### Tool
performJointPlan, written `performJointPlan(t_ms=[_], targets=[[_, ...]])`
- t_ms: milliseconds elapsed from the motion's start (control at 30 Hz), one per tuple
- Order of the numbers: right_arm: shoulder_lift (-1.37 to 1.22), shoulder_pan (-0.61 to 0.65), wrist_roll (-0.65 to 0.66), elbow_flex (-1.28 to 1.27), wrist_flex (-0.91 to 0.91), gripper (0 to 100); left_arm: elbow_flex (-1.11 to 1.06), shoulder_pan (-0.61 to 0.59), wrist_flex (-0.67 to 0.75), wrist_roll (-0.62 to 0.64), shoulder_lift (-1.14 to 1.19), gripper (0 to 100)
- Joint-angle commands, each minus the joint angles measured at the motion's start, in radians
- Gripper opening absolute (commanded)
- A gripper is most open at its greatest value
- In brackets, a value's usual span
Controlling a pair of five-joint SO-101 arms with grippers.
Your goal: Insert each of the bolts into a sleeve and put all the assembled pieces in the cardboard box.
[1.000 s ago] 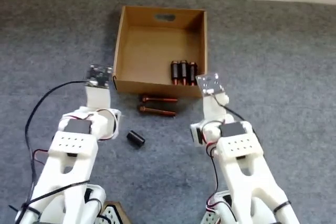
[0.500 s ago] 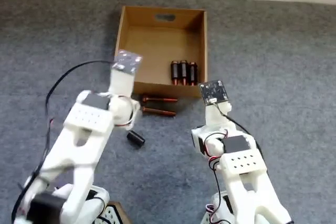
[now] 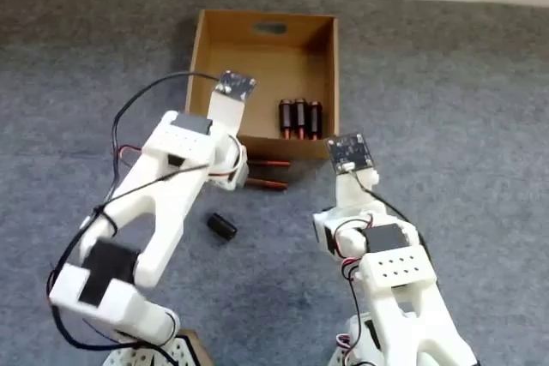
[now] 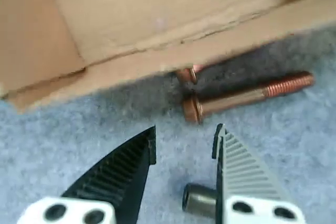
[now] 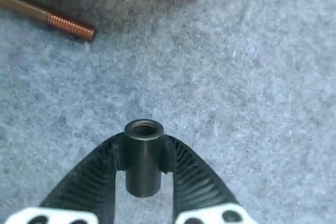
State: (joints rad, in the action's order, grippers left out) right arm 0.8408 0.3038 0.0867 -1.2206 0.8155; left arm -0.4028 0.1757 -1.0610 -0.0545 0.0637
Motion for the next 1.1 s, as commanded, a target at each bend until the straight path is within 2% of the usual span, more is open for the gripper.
performJointPlan(t_ms=[0,200,400,600,1067], targets=[[0.021,-0.010,-0.011,0.005,-0.018,0.6,0.082,0.015,-0.008,-0.002,0.059,19],[0.021,-0.010,-0.011,0.005,-0.018,0.6,0.154,0.010,-0.008,-0.002,0.176,19],[0.021,-0.010,-0.009,0.005,-0.018,0.6,0.170,0.010,-0.008,-0.002,0.193,19],[0.021,-0.010,-0.009,0.004,-0.018,0.6,0.168,0.012,-0.008,-0.003,0.197,7],[0.021,-0.010,-0.009,0.004,-0.018,0.6,0.128,0.008,-0.012,-0.008,0.189,8]])
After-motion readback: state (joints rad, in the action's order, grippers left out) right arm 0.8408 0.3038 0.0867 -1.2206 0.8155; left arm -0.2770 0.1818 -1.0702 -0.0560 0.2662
